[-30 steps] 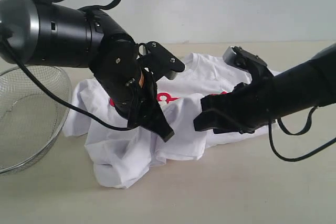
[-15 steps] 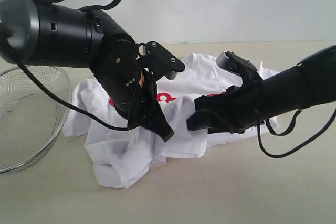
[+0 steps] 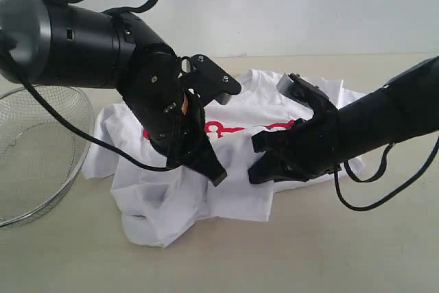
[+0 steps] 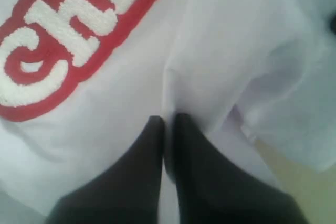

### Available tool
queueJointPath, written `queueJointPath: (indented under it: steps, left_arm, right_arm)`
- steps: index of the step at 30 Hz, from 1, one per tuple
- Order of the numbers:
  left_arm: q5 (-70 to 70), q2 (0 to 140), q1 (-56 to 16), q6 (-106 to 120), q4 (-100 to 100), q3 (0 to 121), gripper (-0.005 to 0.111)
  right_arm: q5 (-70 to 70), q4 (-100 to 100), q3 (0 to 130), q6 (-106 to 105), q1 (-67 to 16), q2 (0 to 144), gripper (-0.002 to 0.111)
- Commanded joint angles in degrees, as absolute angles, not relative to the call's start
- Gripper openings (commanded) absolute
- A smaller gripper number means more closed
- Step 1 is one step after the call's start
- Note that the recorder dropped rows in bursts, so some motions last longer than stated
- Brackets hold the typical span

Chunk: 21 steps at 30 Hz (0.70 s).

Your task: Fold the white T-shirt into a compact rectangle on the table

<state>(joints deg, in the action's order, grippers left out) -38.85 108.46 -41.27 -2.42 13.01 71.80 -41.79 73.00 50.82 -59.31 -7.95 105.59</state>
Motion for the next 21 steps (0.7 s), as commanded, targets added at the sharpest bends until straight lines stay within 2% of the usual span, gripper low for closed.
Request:
queueJointPath:
  steps: [1, 4, 10, 21]
  left_arm:
    - [-40.43, 108.27, -41.16, -3.07, 12.94, 72.18, 0.005]
    - [-41.04, 108.27, -41.16, -3.07, 12.94, 72.18, 0.005]
    - [-47.11, 106.95, -41.16, -2.71, 14.26, 72.18, 0.005]
    - [-50.21, 93.02, -41.16, -4.29, 9.39, 72.18, 0.005]
  right_arm:
    - [-40.93, 61.28, 51.15, -48.7, -7.97, 105.29, 0.0]
    - [-40.68, 55.54, 51.15, -41.84, -7.85, 102.74, 0.0]
    - [-47.07, 31.08, 51.15, -18.52, -7.85, 93.93, 0.0]
    - [-62.39, 11.41, 50.4, -3.55, -7.85, 86.35, 0.0]
